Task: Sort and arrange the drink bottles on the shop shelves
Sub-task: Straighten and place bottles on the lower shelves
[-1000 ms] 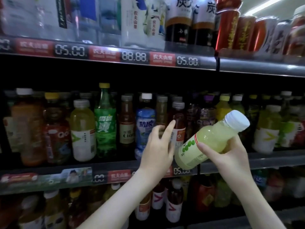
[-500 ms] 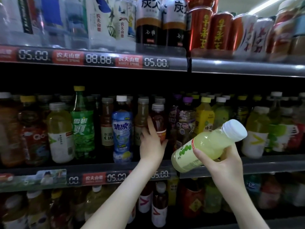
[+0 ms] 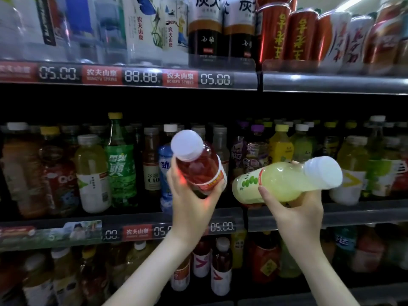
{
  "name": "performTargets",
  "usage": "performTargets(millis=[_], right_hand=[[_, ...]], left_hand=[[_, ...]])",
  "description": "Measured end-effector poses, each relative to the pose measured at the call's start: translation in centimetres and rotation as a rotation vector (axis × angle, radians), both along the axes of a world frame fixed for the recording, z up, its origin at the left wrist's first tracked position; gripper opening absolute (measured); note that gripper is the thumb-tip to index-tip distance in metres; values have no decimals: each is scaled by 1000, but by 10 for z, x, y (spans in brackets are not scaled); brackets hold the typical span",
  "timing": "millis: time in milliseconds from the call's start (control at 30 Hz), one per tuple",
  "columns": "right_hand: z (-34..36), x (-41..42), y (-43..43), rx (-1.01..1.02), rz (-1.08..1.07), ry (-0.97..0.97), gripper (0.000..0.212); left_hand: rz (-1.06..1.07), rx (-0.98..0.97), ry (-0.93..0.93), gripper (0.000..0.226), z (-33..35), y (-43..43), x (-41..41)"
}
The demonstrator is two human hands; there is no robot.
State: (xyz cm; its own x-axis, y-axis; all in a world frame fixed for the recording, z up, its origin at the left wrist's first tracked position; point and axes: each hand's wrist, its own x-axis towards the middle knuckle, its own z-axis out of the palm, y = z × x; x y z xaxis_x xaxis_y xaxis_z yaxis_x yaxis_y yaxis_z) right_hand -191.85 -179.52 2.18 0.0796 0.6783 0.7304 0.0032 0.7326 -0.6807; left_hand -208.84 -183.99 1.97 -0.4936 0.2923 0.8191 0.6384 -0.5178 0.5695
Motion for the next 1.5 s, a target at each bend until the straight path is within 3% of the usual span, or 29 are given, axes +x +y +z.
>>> performTargets(millis=[100,233,367,533,633,867,1067,1300,1500], right_hand=[[9,-19,5,19,55,-42,65],[29,-53,20,18,175,-180,60],[39,-91,35,-70,237,-266,64],[30,-125,44,-152,268,-409,68],[31,-134,47,-151,326,-448,63],[22,-130,49,-112,316,-521,73],[-3,-119,47,-194,194,-531,93],[-11,-134,46,-275,198,-523,59],[-24,-111,38,-215,86,-350,55]], left_hand=[[-93,93,-25,98,5,-28,-19],[-126,73,-113,113,6,-59,-51],[-121,71,-73,78,13,-85,-67],[-117,-37,-105,79,7,-105,-88],[-127,-151,-132,86,2,-110,-97],[-185,-343,-140,98,-15,-108,-96],[-248,-432,-157,106,-25,-93,-79],[-239,-415,-220,101,-28,-72,-70],[-190,-369,-249,95,-27,-77,-80]])
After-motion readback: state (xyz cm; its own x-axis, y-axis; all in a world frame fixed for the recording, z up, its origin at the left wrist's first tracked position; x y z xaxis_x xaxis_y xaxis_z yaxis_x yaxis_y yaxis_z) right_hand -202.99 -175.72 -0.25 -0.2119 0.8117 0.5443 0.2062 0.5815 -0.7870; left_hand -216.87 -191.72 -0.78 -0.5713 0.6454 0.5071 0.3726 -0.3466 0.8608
